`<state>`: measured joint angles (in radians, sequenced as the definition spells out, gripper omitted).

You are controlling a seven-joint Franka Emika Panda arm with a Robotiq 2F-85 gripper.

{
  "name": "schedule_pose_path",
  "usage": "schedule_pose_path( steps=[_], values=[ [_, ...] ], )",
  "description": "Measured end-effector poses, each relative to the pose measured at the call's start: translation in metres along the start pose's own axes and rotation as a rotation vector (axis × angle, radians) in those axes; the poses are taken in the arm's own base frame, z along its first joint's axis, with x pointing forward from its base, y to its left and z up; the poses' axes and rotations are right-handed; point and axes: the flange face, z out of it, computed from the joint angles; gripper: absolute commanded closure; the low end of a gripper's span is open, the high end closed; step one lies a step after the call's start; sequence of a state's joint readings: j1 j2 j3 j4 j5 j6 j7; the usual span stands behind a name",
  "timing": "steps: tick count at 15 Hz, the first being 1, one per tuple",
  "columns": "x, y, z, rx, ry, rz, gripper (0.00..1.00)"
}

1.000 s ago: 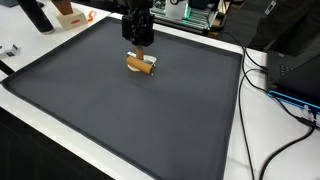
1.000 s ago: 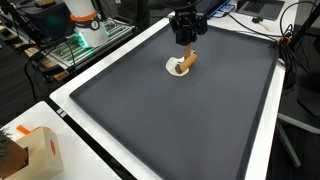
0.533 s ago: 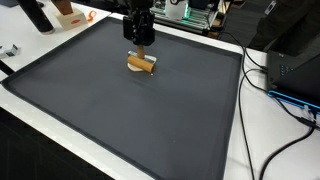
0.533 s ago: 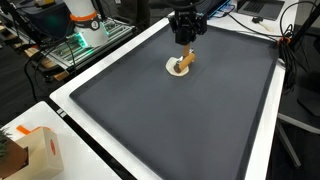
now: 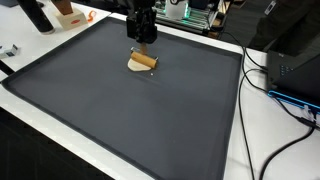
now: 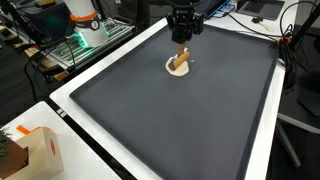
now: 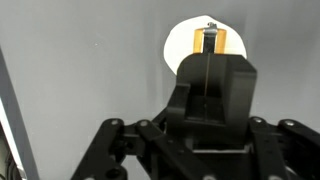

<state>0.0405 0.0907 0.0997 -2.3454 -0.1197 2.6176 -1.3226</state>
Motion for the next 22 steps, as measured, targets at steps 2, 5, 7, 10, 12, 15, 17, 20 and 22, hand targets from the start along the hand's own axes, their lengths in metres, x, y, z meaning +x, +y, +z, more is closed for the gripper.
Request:
schedule_pose_path(
  steps=[2,5,7,10,12,15,17,20,22],
  values=[
    [0.000,-0.002,0.000,0.019,-0.005,-0.004,0.77],
    [0.001,-0.005,-0.001,0.045,-0.012,-0.021,0.77],
    [0.002,-0.006,0.000,0.059,-0.015,-0.030,0.77],
    [0.002,-0.008,0.000,0.075,-0.019,-0.043,0.77],
    [0.002,-0.009,0.000,0.083,-0.021,-0.046,0.77],
    [0.002,-0.010,0.000,0.090,-0.023,-0.047,0.77],
    [0.002,-0.010,-0.001,0.090,-0.023,-0.047,0.77],
    [-0.001,-0.011,-0.004,0.086,-0.025,-0.037,0.77],
    [-0.004,-0.012,-0.010,0.075,-0.027,-0.024,0.77]
  ],
)
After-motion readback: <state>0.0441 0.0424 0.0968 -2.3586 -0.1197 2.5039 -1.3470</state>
